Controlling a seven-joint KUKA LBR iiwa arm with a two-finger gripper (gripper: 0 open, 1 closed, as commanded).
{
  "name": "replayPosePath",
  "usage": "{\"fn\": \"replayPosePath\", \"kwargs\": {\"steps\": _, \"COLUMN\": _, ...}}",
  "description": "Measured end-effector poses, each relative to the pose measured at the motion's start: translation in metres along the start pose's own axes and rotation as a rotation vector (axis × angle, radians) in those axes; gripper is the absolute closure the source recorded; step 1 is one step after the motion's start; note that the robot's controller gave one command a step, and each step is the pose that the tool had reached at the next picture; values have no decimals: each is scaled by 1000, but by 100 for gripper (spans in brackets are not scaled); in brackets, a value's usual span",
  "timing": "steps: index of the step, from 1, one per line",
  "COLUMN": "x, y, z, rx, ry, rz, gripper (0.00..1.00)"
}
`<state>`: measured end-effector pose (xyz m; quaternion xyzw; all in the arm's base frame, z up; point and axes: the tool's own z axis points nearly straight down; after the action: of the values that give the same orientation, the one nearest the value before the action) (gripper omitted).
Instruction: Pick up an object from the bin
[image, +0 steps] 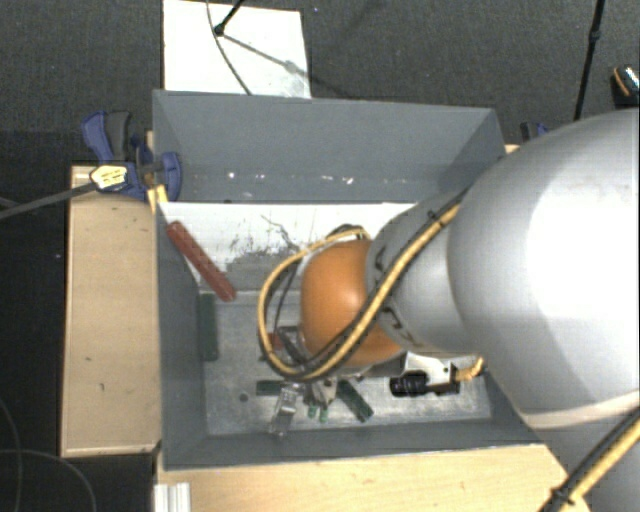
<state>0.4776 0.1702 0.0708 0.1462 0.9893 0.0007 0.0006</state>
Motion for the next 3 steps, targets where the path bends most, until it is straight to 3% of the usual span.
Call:
{"fn": "replayPosePath", "kwargs": {"steps": 1, "x": 0, "y": 0, "z": 0, "rx": -1, "ry": -1, "rz": 11, "gripper": 0}}
{"fn": "replayPosePath", "kwargs": {"steps": 2, "x": 0, "y": 0, "z": 0, "rx": -1, "ry": -1, "rz": 14, "gripper": 100}}
{"fn": "replayPosePath", "kwargs": {"steps": 3, "x": -2, "y": 2, "z": -73, "rx": -4, "ry": -5, "rz": 15, "gripper": 100}}
